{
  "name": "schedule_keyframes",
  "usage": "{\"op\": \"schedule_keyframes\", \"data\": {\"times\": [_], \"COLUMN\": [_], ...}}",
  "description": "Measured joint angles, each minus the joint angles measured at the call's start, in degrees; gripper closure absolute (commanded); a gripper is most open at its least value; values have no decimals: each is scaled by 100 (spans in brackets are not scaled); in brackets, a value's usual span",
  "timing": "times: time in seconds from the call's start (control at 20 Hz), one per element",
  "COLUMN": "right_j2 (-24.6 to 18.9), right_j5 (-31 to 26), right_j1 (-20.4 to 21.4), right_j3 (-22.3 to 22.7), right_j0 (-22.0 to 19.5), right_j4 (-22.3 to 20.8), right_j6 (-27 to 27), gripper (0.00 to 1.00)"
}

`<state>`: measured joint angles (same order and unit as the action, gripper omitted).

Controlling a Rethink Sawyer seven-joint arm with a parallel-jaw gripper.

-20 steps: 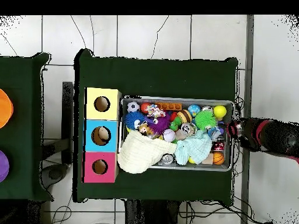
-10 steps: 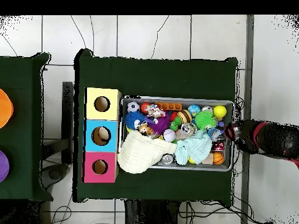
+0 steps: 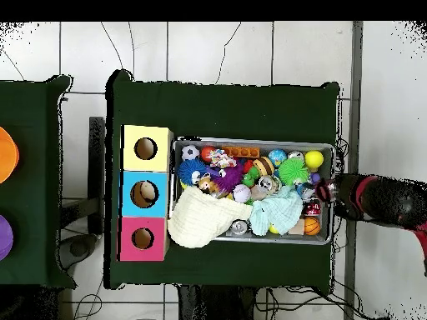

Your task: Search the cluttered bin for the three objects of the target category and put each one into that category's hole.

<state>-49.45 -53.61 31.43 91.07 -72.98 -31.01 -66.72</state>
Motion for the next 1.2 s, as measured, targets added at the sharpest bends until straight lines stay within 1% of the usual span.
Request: {"op": "schedule_keyframes", "data": {"times": [0.25, 0.65, 1.2], "right_j2": [10, 28, 35], "right_j5": [0, 0, 163], "right_j1": [-64, -174, -497], "right_j3": [8, 17, 22], "right_j0": [13, 91, 118], "right_j4": [-81, -327, -515], "right_j6": [0, 0, 0], "gripper": [0, 0, 0]}}
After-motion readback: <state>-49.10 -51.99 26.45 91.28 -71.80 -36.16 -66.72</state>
